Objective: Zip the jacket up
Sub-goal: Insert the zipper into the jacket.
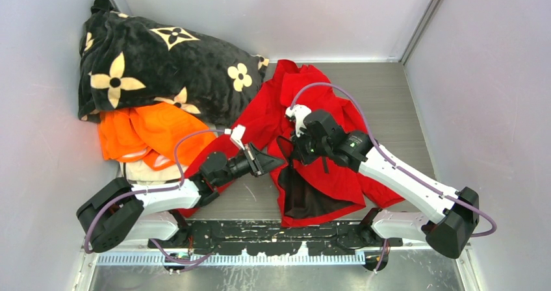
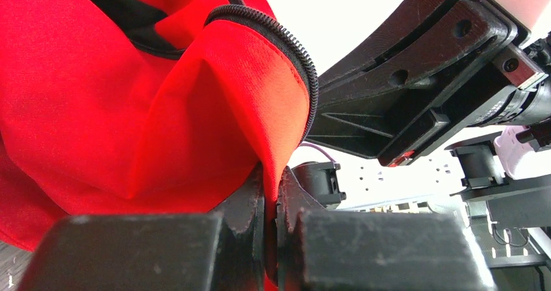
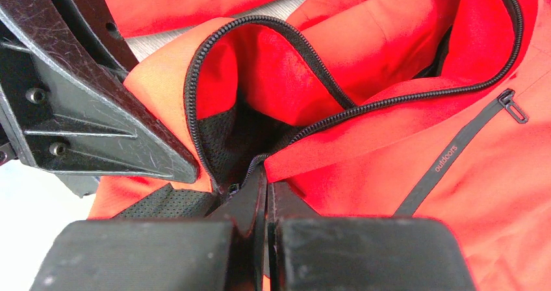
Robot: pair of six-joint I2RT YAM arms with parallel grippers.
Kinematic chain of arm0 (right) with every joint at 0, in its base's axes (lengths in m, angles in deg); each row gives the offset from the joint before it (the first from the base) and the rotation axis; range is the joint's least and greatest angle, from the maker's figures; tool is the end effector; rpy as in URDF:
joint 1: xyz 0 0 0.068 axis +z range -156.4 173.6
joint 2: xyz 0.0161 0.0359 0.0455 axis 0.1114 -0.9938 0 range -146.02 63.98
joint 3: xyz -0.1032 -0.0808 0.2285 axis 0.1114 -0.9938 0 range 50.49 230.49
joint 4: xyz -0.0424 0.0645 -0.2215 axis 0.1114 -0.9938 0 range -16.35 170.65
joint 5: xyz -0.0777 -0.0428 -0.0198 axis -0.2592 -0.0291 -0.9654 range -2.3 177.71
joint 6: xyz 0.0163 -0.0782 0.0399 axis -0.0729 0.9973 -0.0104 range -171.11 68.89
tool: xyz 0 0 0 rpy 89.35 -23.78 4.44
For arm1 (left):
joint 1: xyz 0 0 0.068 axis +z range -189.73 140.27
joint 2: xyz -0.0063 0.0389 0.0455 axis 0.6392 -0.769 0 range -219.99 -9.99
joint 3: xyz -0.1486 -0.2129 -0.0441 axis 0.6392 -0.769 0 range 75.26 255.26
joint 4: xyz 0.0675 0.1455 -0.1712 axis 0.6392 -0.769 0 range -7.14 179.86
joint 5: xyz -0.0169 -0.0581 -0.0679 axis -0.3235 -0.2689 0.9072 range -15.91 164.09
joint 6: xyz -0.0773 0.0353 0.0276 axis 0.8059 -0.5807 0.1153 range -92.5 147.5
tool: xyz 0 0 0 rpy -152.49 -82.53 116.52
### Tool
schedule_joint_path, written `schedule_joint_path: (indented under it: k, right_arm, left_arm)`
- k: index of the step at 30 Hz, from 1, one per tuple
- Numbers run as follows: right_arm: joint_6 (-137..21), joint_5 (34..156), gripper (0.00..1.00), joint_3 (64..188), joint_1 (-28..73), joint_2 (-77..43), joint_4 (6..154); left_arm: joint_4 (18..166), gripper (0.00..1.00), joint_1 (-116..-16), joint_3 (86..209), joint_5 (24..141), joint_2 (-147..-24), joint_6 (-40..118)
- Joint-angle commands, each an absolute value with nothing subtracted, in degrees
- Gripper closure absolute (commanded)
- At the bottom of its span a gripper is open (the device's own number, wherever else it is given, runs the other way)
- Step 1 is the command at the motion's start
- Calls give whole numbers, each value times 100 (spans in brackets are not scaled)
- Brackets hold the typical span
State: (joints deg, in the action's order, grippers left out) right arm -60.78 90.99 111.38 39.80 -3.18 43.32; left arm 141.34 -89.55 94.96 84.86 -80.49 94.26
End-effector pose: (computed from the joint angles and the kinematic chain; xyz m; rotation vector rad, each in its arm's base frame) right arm 0.1724 0.1863 0.2780 -0.7789 2.2664 0.5419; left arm 0.1632 -0.2162 0.2254 -0.0977 1.8483 -1.6778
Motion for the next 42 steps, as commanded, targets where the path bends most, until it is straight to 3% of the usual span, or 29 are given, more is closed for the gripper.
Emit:
schedule_joint_path:
  k: [1,27,42]
  right_arm:
    - [-6157,9078,99,11369,4019,-282,4663]
    - [-6192,9072,99,11343,4022,-273,4681]
    - [-6270,9052,99,11372,4018,-295,4698]
  left_arm:
    - [14272,98,-8991,9723,8305,-8029,9264]
    - [13789,100,-9131,9855,8085,-7857,9102]
    - [12454,100,-9282,10152,7890,-7452,8612]
